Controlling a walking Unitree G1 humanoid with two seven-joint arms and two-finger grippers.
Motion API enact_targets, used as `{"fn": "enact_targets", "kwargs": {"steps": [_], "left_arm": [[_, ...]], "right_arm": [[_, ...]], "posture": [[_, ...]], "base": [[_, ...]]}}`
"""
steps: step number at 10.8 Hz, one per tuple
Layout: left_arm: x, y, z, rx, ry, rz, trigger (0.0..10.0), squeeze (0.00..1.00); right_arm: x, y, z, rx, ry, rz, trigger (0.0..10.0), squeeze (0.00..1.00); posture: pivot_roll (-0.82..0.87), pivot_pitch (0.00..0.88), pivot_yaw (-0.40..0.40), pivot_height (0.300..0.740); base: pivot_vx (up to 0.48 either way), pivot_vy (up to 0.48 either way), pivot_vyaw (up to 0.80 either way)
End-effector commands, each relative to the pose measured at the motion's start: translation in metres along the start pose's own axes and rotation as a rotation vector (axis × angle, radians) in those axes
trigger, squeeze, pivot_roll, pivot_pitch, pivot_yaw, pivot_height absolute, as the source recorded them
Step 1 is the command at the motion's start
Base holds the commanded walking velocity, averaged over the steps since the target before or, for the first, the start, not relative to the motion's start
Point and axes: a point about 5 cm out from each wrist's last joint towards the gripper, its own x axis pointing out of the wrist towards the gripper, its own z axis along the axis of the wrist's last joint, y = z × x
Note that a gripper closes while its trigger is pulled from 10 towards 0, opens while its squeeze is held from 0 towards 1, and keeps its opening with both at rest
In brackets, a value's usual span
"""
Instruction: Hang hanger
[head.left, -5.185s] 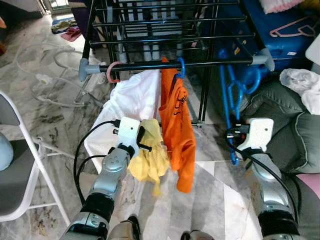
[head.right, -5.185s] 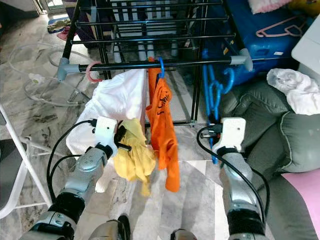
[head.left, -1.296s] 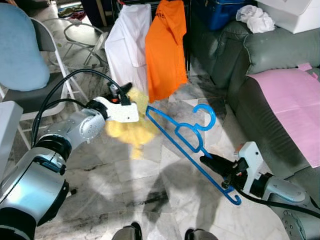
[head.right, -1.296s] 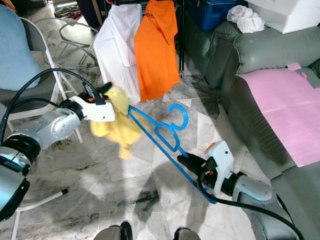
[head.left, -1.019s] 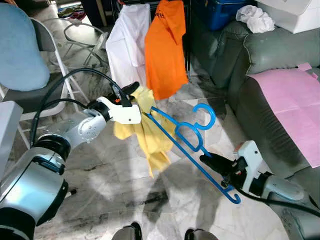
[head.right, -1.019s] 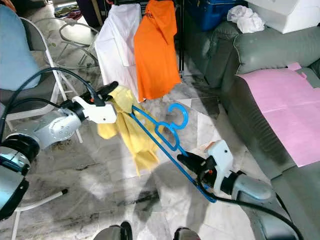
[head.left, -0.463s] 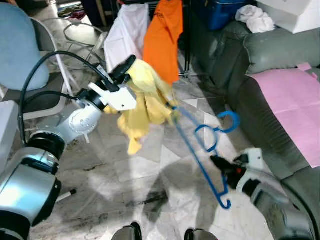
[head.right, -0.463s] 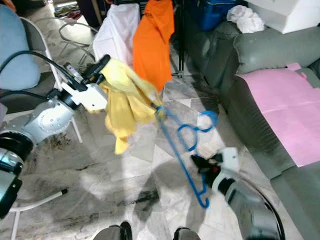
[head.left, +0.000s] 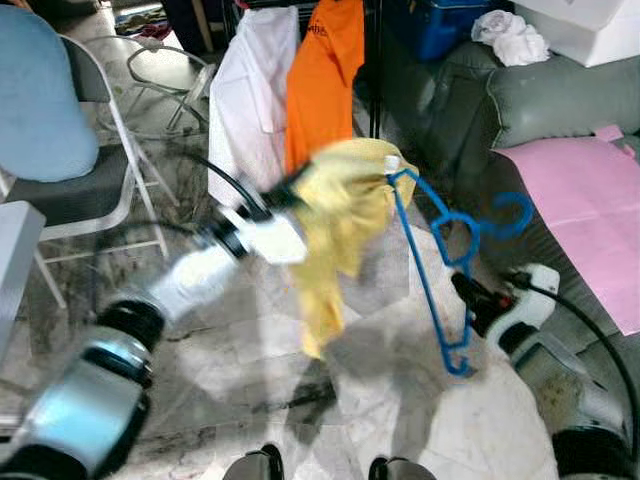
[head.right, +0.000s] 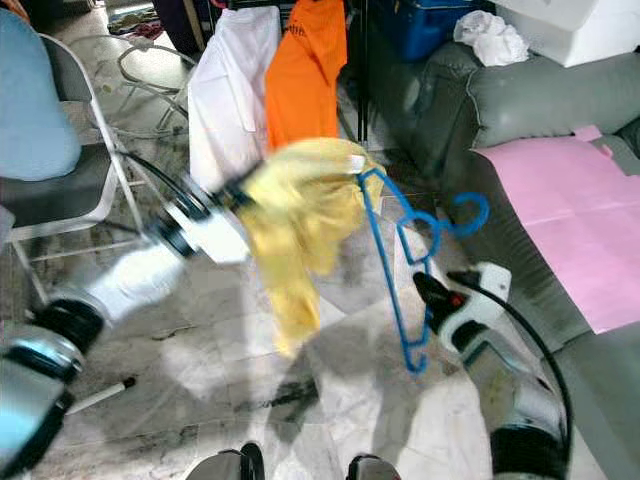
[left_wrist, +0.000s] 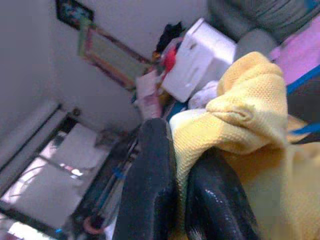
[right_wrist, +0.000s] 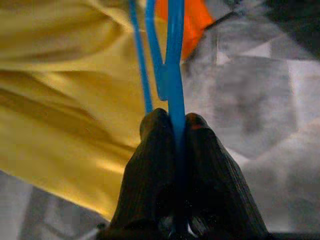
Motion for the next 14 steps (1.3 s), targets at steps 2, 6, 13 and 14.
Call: {"fn": "enact_targets", "kwargs": {"steps": [2,6,13,14], "left_arm": [[0.004,-0.018,0.012,-0.027,-0.070,-0.057,10.0,0.00],[-0.006,-0.075,0.032,-0.133,-0.117,-0.305,10.0,0.00],[-0.040,-0.102,0.012,-0.080,0.067,-0.364,10.0,0.00],[-0.039,-0.105,0.012,-0.073,0.085,-0.354,10.0,0.00]], "right_arm": [[0.008,0.027,0.013,0.014,-0.048,0.105,10.0,0.00],[0.021,0.086,0.058,0.254,-0.254,0.322,10.0,0.00],[0.018,0.098,0.121,0.261,-0.484,0.303,10.0,0.00],[0.019,0.121,0.114,0.083,-0.457,0.372,10.0,0.00]], "posture": [[-0.10,0.150,0.035,0.740],[-0.12,0.148,0.035,0.740],[-0.13,0.146,0.022,0.740],[-0.13,0.145,0.020,0.740]], "base": [[0.000,0.000,0.00],[0.000,0.000,0.00],[0.000,0.000,0.00],[0.000,0.000,0.00]]}}
